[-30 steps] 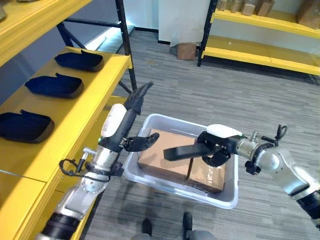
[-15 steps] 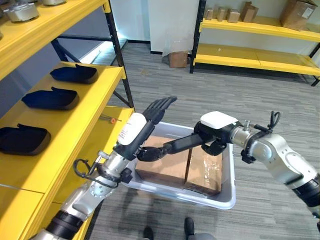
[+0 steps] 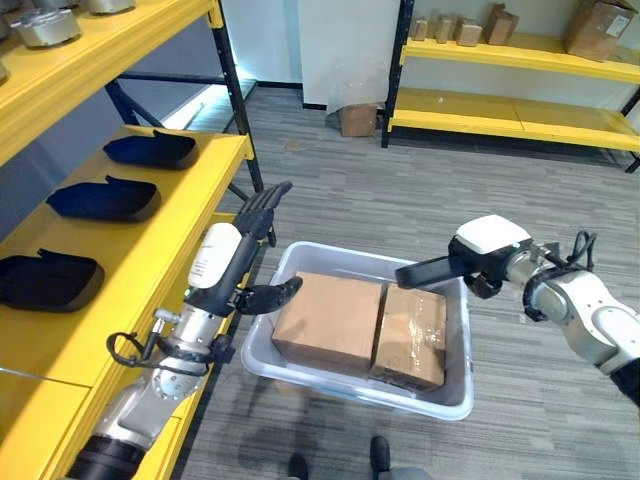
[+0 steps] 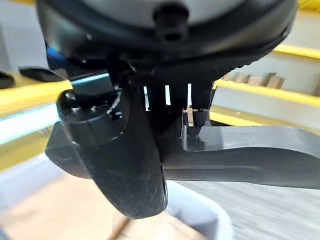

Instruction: Move parts from the plastic box to the shelf.

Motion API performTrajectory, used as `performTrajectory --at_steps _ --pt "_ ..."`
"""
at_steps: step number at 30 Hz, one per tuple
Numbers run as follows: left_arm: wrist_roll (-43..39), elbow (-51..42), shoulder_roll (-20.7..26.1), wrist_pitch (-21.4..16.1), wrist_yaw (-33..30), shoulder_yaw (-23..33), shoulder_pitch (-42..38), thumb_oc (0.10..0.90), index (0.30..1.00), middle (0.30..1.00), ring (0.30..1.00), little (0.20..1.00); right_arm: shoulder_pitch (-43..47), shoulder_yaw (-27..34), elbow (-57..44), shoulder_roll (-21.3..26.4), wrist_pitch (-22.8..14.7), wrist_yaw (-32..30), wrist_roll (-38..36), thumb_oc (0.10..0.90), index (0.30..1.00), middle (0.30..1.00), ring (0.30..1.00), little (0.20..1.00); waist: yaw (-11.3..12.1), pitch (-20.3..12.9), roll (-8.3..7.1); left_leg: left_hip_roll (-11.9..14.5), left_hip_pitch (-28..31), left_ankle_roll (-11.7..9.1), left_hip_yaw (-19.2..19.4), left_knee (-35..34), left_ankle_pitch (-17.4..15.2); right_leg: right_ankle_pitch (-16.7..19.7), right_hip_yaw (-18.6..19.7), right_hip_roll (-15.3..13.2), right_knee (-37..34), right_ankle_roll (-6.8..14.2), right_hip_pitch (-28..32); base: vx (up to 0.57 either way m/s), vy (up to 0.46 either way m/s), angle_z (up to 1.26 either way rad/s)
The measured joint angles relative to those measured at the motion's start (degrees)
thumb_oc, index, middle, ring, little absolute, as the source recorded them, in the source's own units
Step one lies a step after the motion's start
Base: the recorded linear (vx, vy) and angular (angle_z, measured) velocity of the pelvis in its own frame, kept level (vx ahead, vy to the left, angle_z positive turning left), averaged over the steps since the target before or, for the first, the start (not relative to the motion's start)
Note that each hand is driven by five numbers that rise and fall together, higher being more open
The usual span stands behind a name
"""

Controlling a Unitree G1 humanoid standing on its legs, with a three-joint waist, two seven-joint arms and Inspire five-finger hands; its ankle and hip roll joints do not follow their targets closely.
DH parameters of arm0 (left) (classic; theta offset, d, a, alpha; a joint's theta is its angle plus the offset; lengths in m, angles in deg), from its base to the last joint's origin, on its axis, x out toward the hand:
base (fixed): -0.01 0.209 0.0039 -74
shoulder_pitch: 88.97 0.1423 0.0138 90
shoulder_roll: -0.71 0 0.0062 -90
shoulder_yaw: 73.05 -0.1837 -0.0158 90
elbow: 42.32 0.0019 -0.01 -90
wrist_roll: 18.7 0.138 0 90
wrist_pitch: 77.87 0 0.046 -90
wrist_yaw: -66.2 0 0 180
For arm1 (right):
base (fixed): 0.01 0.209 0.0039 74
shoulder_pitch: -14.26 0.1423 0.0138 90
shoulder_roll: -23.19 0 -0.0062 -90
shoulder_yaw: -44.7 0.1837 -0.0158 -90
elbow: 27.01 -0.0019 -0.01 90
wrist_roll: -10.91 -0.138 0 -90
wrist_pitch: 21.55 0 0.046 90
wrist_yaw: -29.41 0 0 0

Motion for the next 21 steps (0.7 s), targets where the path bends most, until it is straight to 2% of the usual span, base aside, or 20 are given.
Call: performTrajectory --at_steps 4,8,13,18,21 --pt "0.05 -0.12 -2.20 -0.28 0.54 -0.39 -0.31 0.900 1.000 1.000 1.000 1.000 -0.06 -0.02 -8.43 -1.37 -2.25 0.99 -2.68 0.400 0.300 0.300 0.300 0.300 -0.09 -0.01 0.02 -0.01 0.04 -0.01 0.08 0.00 0.01 0.00 0.06 0.00 0.00 0.00 -0.01 0.00 0.000 0.00" --pt "0.08 -0.13 -2.39 -0.49 0.57 -1.73 -0.62 0.900 1.000 1.000 1.000 1.000 0.17 -0.02 -15.60 -2.90 -4.16 0.99 -5.40 0.400 0.300 0.300 0.300 0.300 0.01 -0.03 0.03 -0.04 0.04 0.00 0.07 0.00 0.00 0.00 0.13 -0.01 0.01 0.00 0.01 -0.01 0.001 0.01" --pt "0.13 -0.14 -3.58 -0.26 0.42 -1.83 -0.62 0.900 1.000 1.000 1.000 1.000 0.32 -0.01 -16.57 -4.19 -0.46 1.36 -6.40 0.400 0.300 0.300 0.300 0.300 0.02 -0.07 0.07 -0.07 0.02 -0.02 0.29 0.00 0.02 -0.02 0.30 -0.03 0.01 0.02 -0.11 -0.01 0.006 -0.02" --pt "2.36 -0.27 -3.59 -0.11 0.86 -3.85 -0.64 0.900 1.000 1.000 1.000 1.000 0.42 -0.03 -16.18 -4.72 1.39 1.36 -6.22 0.400 0.300 0.300 0.300 0.300 0.03 -0.12 0.15 -0.06 -0.07 -0.02 0.38 0.01 0.02 0.03 0.43 0.00 0.02 -0.01 -0.27 -0.01 0.004 -0.02" --pt "2.24 -0.38 -3.55 0.20 3.16 -5.32 -0.73 0.900 1.000 1.000 1.000 1.000 0.82 -0.04 -15.90 -4.80 2.70 0.37 -6.12 0.400 0.300 0.300 0.300 0.300 0.09 -0.14 0.19 -0.07 -0.08 -0.02 0.39 0.00 0.01 0.03 0.43 -0.02 0.01 -0.01 -0.26 0.00 0.000 0.00"
